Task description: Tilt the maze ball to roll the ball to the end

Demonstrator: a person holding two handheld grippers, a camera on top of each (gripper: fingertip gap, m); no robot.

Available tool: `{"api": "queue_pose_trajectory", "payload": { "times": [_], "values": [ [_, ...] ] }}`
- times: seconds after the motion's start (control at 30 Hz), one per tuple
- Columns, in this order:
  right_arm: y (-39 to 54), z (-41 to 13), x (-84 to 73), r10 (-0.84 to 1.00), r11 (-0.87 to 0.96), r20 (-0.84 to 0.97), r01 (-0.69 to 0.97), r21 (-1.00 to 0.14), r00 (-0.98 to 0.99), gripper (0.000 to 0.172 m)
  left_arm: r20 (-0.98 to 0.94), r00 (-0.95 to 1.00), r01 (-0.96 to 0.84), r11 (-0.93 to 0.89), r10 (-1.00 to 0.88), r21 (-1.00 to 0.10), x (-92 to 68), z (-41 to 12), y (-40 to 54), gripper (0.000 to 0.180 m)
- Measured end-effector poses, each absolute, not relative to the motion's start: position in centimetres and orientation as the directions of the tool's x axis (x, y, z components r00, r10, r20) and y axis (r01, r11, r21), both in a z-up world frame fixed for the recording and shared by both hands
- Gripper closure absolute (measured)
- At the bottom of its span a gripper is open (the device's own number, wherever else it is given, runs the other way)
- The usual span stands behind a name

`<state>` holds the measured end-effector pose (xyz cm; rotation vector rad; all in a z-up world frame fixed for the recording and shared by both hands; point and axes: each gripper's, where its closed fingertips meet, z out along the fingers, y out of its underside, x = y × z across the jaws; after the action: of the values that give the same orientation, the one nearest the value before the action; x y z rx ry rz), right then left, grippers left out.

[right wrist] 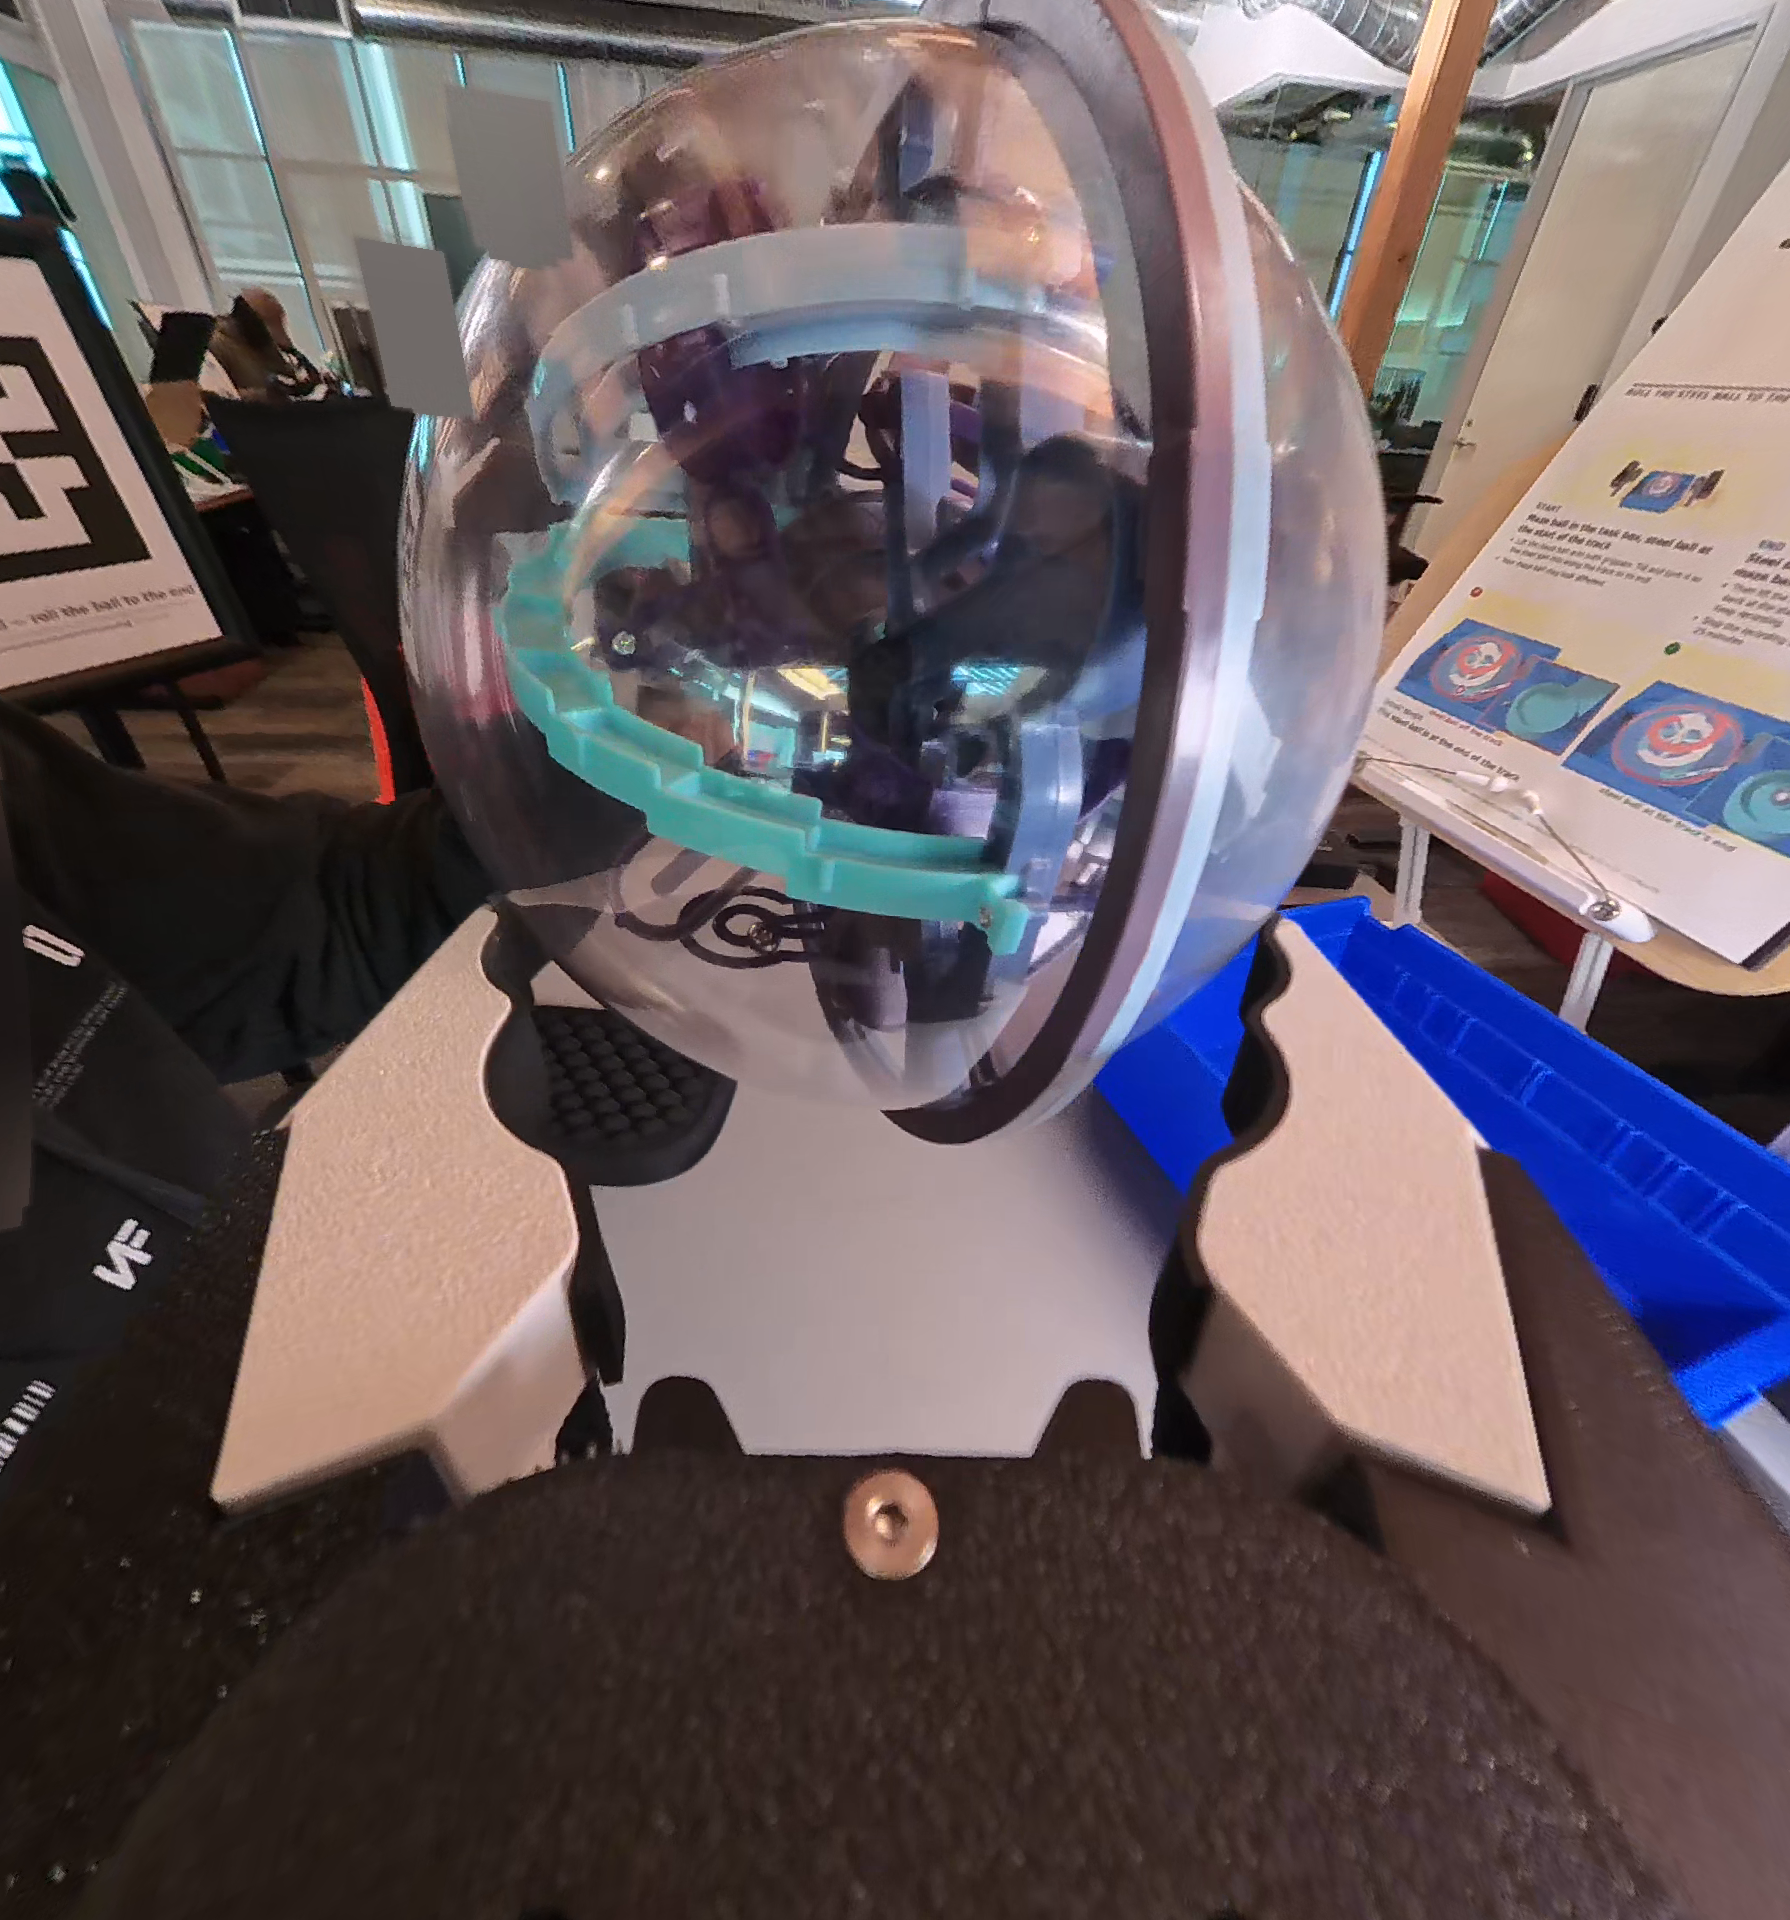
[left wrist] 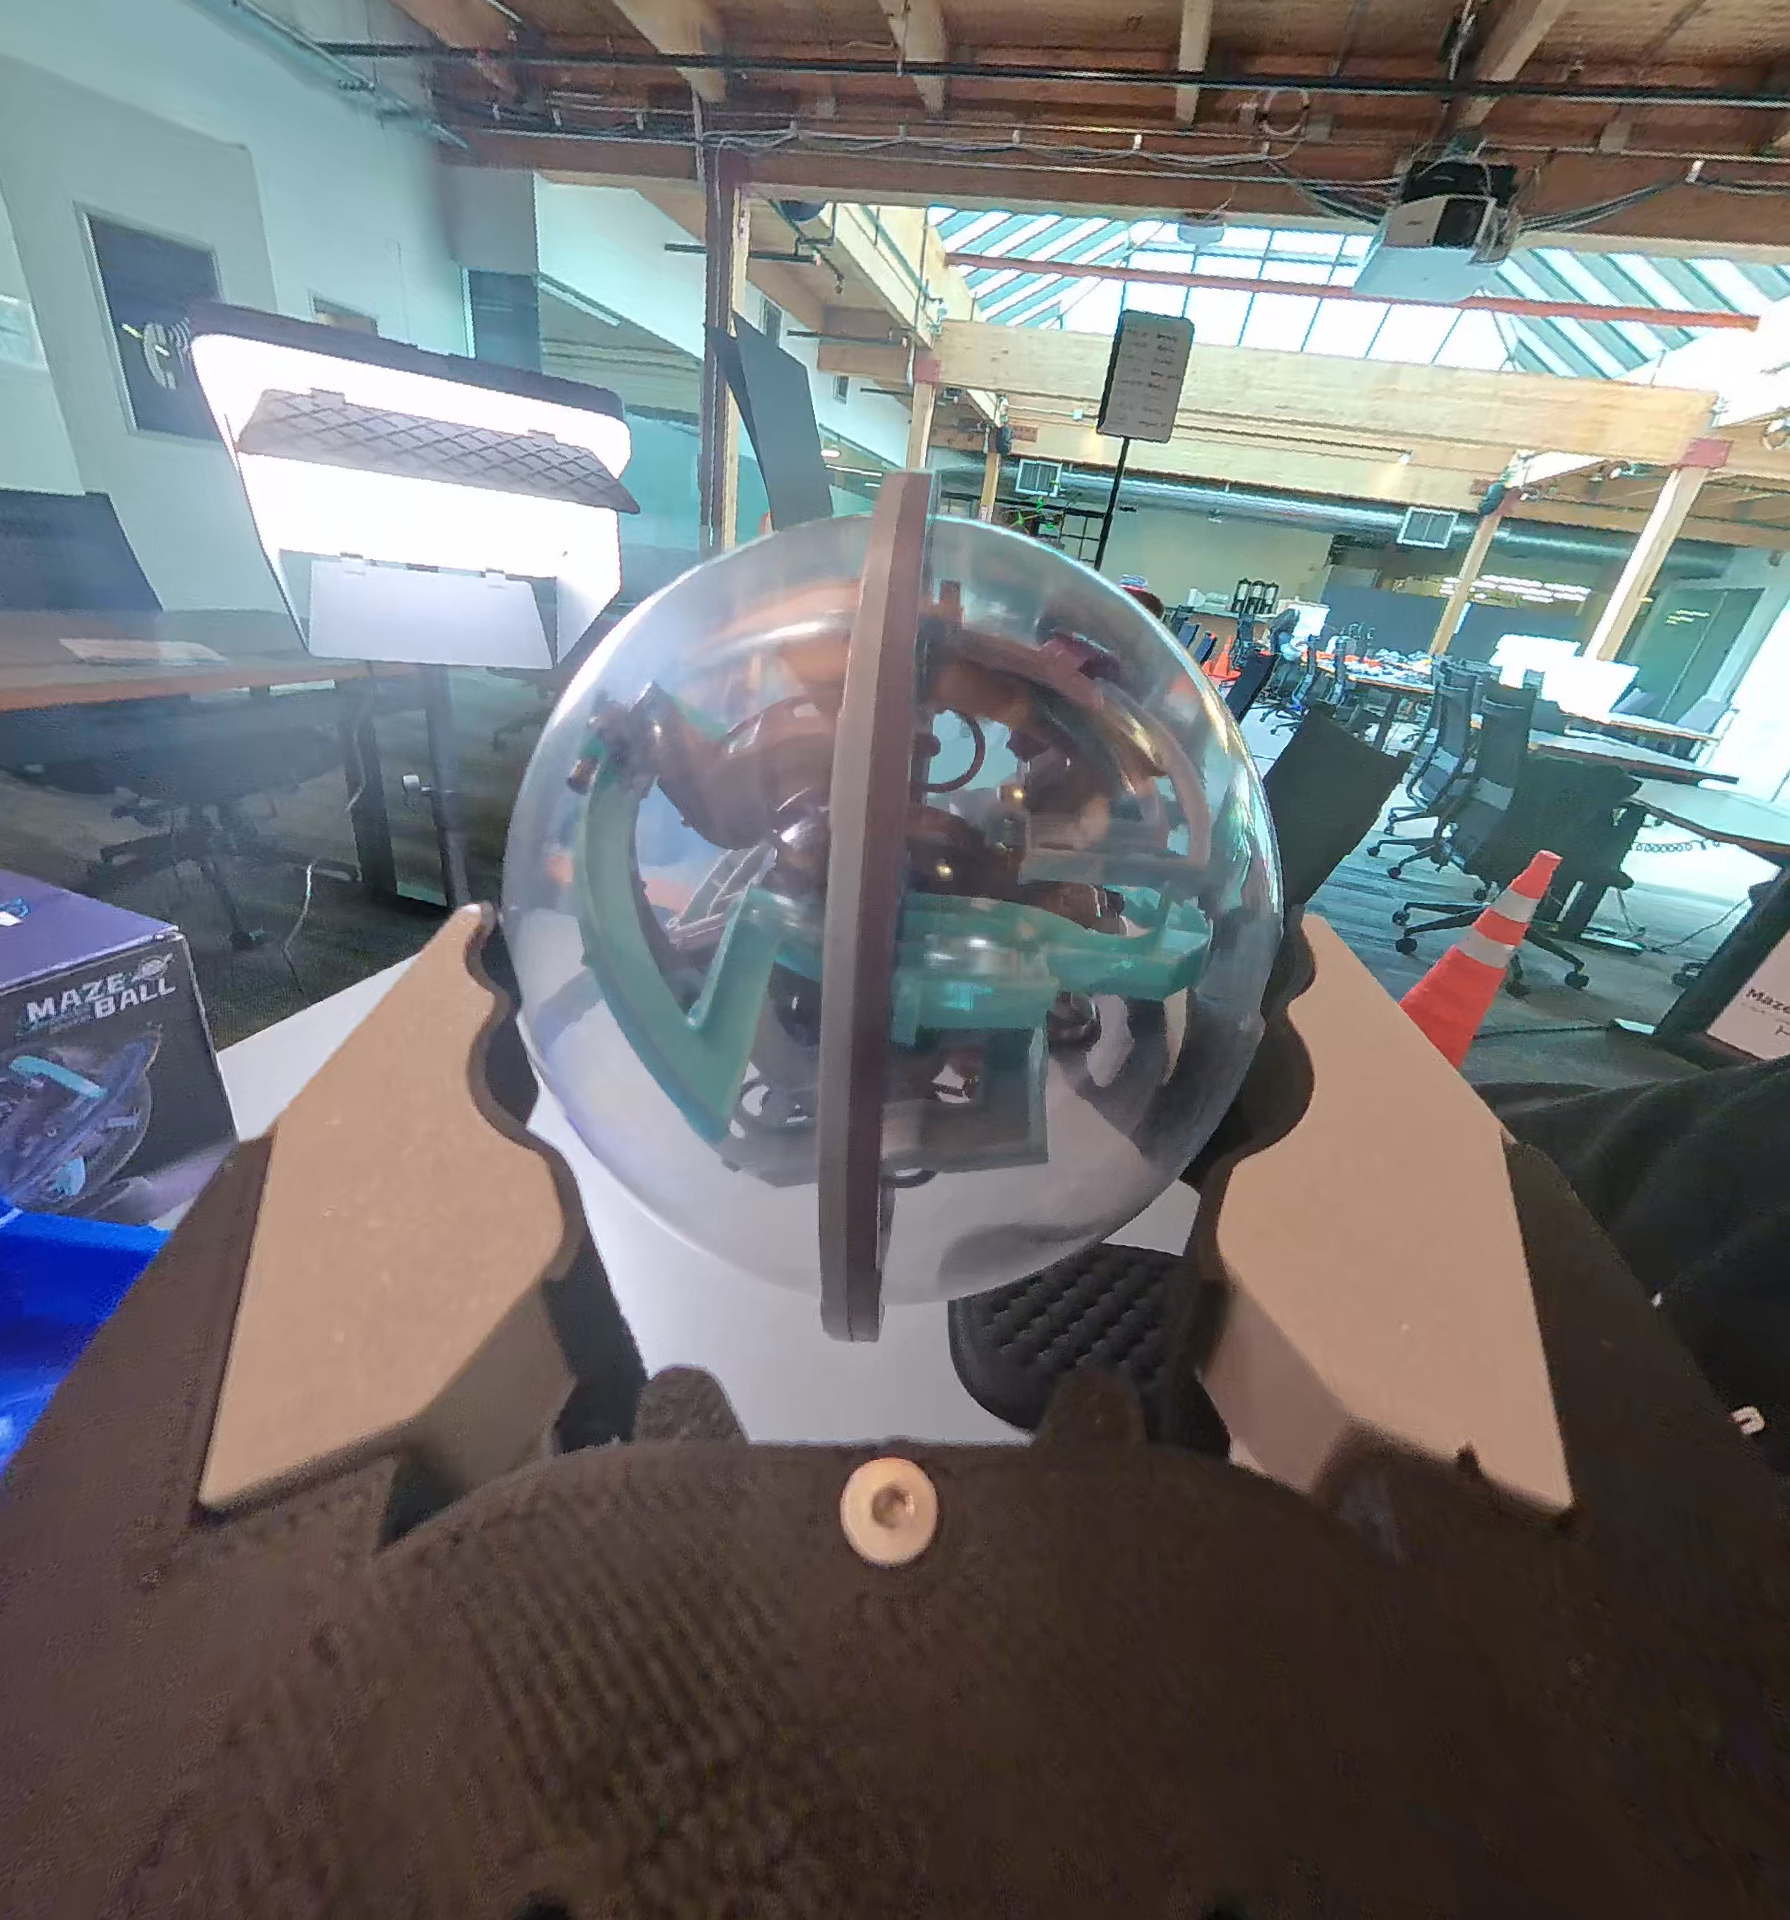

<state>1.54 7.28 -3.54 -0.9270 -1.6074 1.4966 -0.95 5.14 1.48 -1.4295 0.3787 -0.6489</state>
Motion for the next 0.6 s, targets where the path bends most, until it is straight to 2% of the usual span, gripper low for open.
{"api": "queue_pose_trajectory", "payload": {
  "times": [0.6],
  "values": [
    [7.36,-3.79,1.32,0.89,0.028,-0.004,0.064,-0.998,-0.455,0.04,0.204,0.756,0.243,-0.024,-0.621,-0.97,-1.52,0.91,5.33,0.041]
  ]
}}
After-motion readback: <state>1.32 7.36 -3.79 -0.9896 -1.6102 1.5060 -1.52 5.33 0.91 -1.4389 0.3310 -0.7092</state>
